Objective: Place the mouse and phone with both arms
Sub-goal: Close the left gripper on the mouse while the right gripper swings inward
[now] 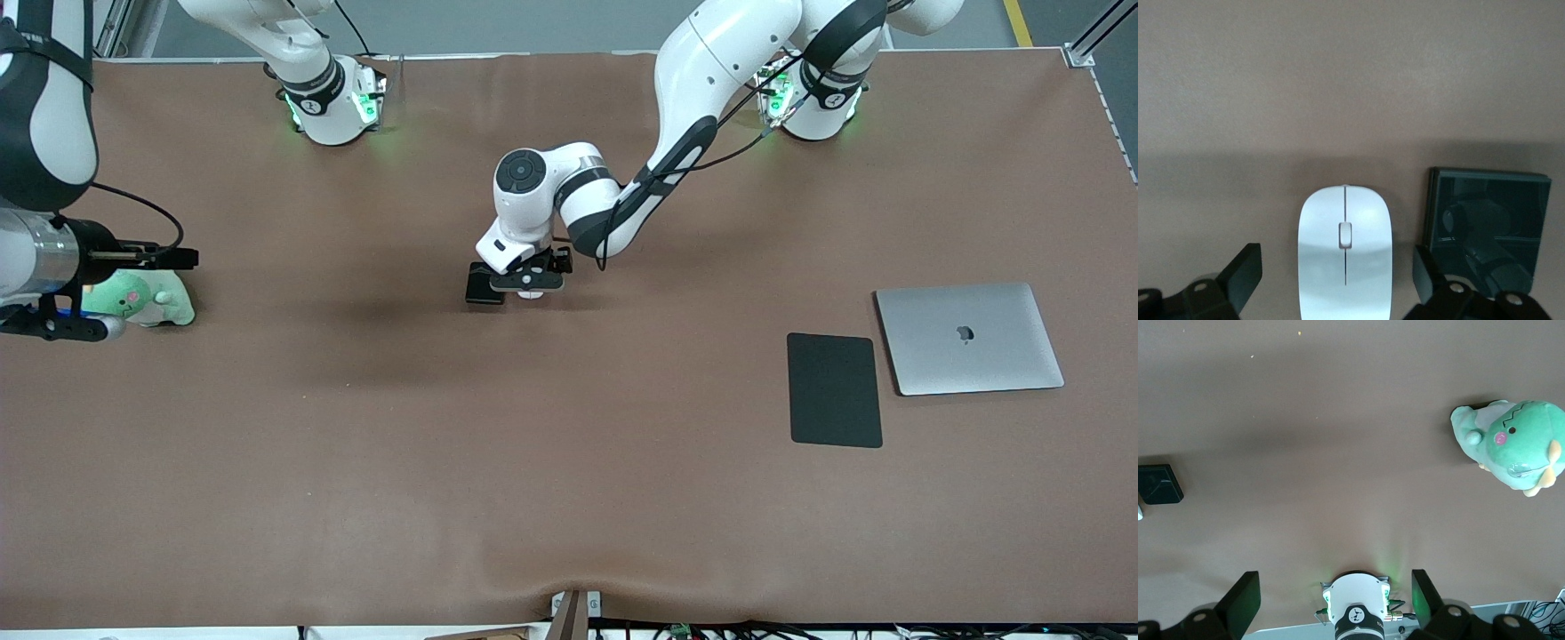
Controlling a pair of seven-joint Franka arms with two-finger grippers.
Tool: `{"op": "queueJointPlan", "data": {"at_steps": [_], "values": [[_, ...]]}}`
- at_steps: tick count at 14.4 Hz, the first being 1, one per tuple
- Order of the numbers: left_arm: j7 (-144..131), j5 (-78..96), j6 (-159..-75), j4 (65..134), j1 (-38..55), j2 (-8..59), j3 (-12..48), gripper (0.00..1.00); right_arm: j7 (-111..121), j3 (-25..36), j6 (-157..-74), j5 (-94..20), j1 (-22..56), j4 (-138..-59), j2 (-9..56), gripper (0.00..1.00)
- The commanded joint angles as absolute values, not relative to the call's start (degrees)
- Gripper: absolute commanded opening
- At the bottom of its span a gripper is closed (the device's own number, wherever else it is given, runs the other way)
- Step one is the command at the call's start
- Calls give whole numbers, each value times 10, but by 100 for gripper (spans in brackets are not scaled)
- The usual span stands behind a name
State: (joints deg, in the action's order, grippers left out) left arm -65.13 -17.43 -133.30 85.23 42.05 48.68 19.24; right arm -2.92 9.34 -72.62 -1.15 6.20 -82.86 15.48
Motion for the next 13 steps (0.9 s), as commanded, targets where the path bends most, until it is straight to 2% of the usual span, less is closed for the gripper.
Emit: {"op": "queueJointPlan", "data": {"at_steps": [1, 10, 12, 13], "values": [[-645, -178, -1340, 837, 432, 509, 191, 100, -38, 93, -725, -25, 70, -827, 161, 100], [-643, -181, -1341, 837, 437, 518, 190, 98, -74, 93, -789, -53, 108, -873, 158, 100], [-644, -178, -1340, 837, 437, 518, 190, 41, -74, 92, -802, -63, 111, -882, 158, 100], [-644, -178, -1340, 837, 437, 518, 190, 22, -74, 93, -807, -78, 111, -893, 157, 100]]}}
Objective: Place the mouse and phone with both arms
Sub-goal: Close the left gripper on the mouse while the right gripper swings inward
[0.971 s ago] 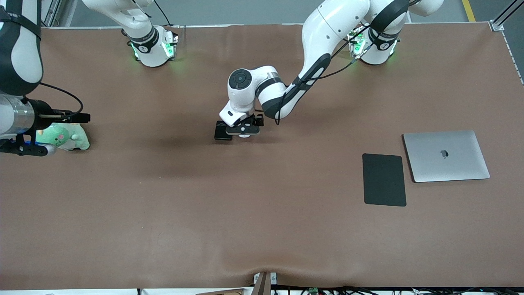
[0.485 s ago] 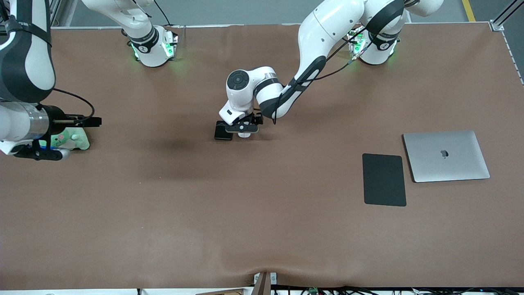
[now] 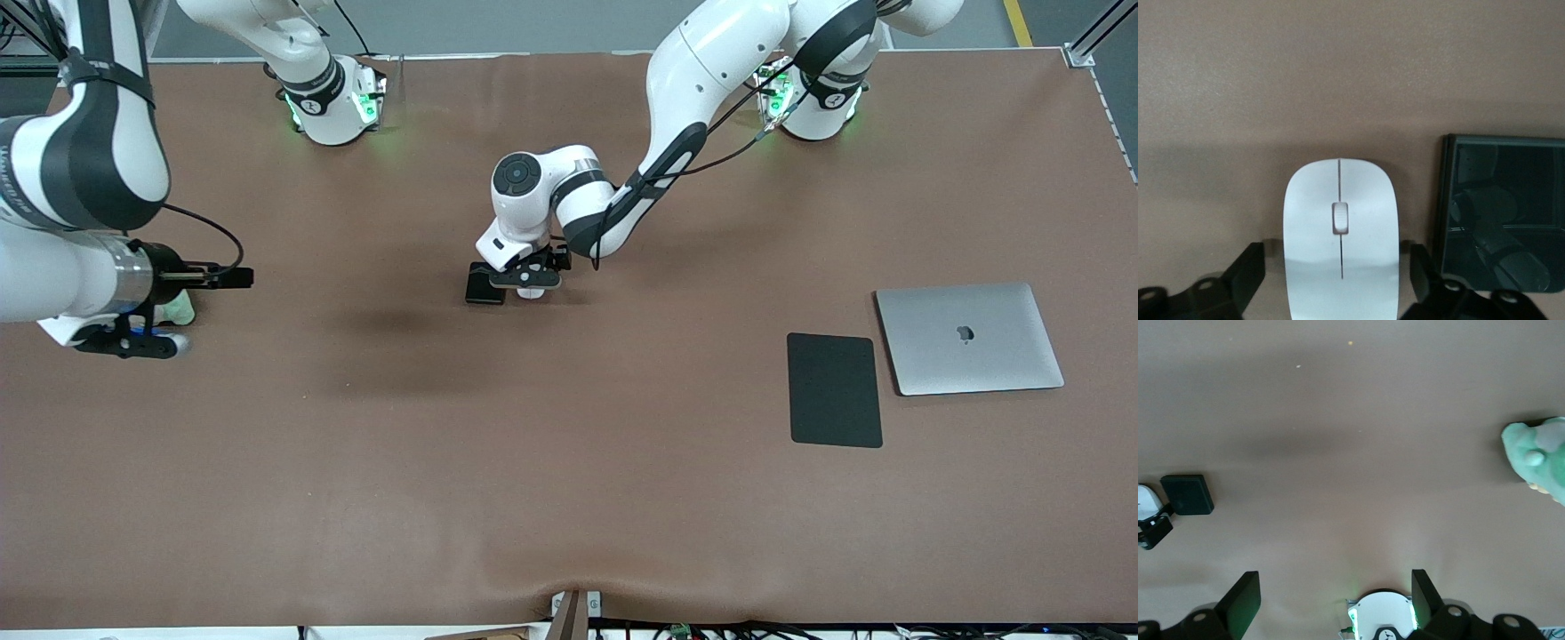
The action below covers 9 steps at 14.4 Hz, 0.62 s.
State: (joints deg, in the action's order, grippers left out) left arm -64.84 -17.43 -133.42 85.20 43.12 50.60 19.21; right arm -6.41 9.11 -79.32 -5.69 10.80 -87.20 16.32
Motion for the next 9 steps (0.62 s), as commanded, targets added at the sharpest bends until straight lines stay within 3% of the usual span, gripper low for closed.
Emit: {"op": "queueJointPlan", "data": {"at_steps": [1, 2, 9], "values": [[-644, -176, -1340, 837, 437, 518, 190, 8, -75, 92, -818, -89, 112, -908, 154, 100], [-644, -176, -1340, 837, 437, 515, 190, 0, -75, 93, -831, -92, 115, -924, 149, 100], [-644, -174, -1262, 838, 422, 471, 196, 0, -112, 93, -859, -93, 144, -938, 149, 100]]}}
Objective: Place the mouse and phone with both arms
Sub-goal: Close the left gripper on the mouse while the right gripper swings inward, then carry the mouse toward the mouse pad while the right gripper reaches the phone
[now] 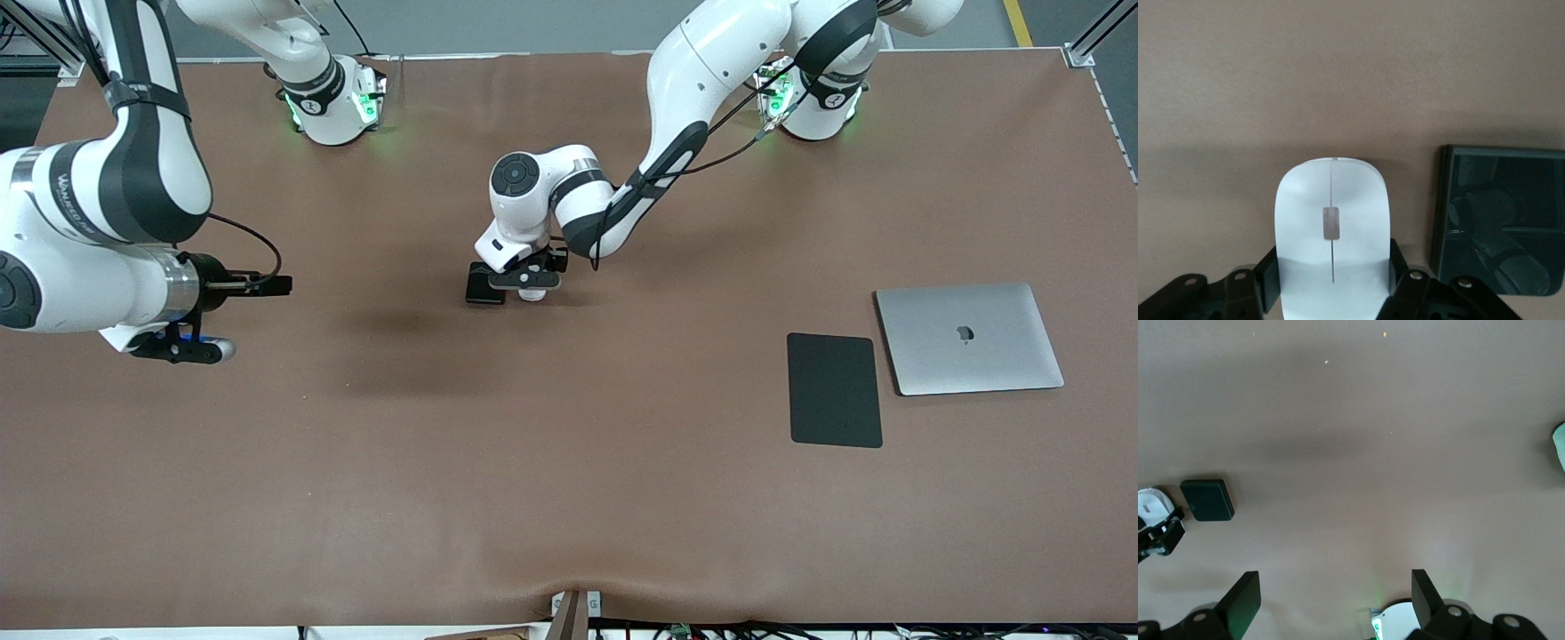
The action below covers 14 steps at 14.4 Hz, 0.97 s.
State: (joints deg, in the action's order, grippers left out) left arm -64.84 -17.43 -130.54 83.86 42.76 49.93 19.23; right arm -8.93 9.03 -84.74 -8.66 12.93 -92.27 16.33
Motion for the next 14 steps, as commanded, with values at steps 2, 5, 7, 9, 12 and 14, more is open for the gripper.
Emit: {"op": "queueJointPlan", "data": {"at_steps": [2, 5, 7, 9, 12, 14], "values": [[-643, -173, -1231, 838, 412, 447, 198, 0, -121, 92, -870, -94, 153, -953, 149, 100], [-640, -144, -1213, 841, 368, 420, 220, 0, -124, 92, -926, -100, 184, -990, 147, 100], [-621, -141, -1190, 845, 324, 401, 251, 0, -136, 92, -958, -102, 203, -1006, 147, 100], [-598, -141, -1158, 847, 262, 381, 291, 0, -148, 92, -973, -103, 216, -1008, 151, 100], [-554, -141, -1108, 864, 157, 346, 355, 0, -149, 91, -1018, -107, 229, -1044, 149, 100], [-536, -141, -1088, 864, 111, 331, 373, 0, -149, 92, -1048, -116, 243, -1063, 149, 100]]}}
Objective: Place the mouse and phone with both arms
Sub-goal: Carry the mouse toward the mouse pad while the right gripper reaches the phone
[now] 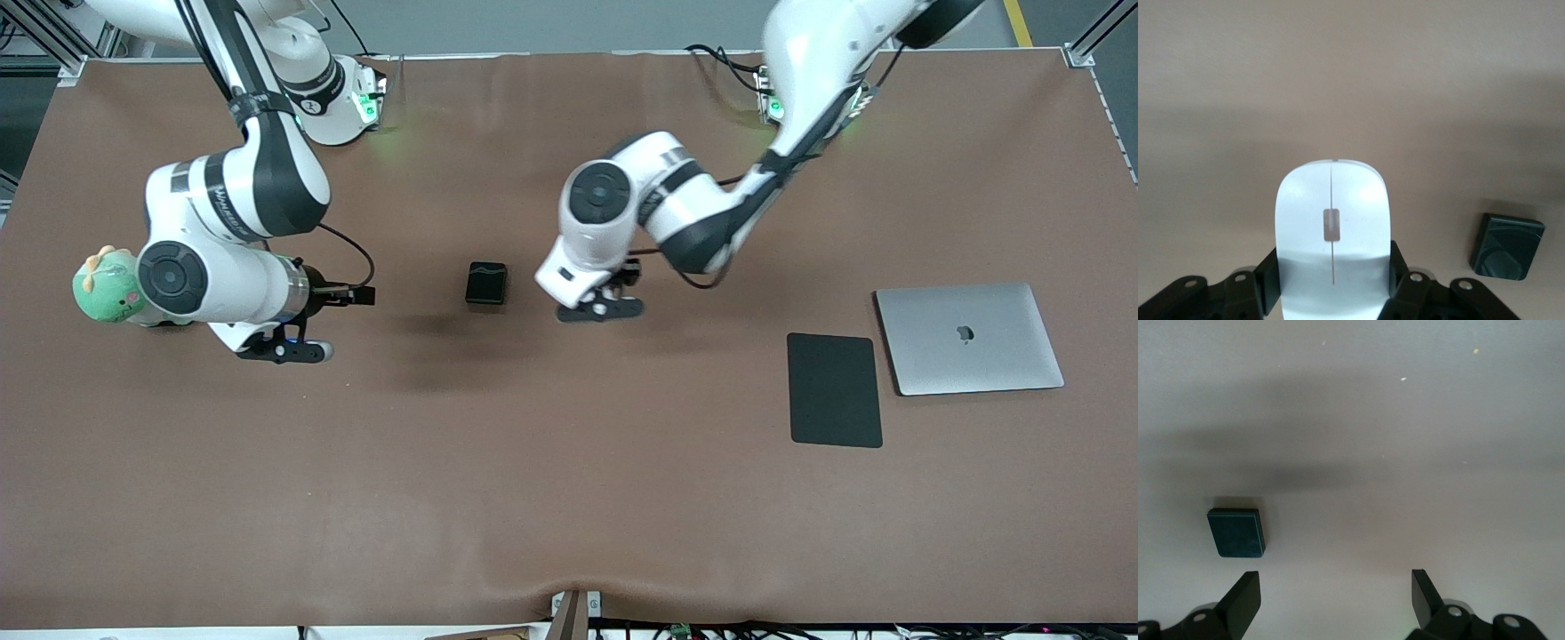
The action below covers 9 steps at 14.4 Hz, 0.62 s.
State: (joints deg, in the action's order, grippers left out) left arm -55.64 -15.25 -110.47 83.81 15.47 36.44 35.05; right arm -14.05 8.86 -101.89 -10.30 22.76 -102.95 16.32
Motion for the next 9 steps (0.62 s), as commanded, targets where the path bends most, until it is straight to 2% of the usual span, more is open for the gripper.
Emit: {"op": "queueJointPlan", "data": {"at_steps": [1, 5, 9], "values": [[-523, -142, -1083, 864, 95, 325, 376, 0, -149, 92, -1060, -116, 244, -1070, 149, 100], [-471, -142, -1053, 866, 43, 313, 376, 0, -155, 92, -1121, -116, 269, -1116, 148, 100], [-393, -148, -1016, 865, 6, 305, 375, 0, -203, 92, -1165, -122, 301, -1118, 156, 100]]}}
